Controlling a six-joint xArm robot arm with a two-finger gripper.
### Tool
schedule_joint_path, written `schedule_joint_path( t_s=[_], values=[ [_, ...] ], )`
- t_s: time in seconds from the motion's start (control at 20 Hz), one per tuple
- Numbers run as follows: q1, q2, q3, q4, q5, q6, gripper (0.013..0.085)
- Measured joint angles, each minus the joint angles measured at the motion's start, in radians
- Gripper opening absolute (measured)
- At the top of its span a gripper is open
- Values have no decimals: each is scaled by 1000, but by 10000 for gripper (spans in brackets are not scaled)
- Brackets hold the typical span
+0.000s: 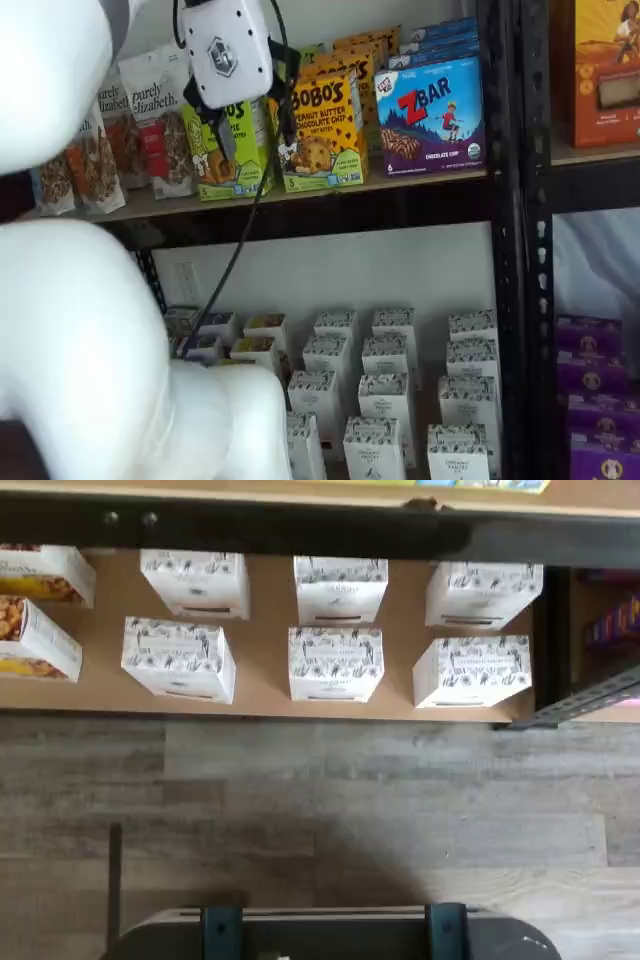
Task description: Pick up the orange box on the top shelf, the fifth box from the left
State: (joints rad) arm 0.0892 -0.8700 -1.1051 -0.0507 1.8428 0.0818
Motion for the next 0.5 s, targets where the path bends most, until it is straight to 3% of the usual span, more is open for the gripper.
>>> schedule_joint_path(
  t_s=[0.25,0.5],
  values=[
    [11,43,-20,-9,-41,11,850],
    [-4,97,-49,2,-88,3,850]
  ],
)
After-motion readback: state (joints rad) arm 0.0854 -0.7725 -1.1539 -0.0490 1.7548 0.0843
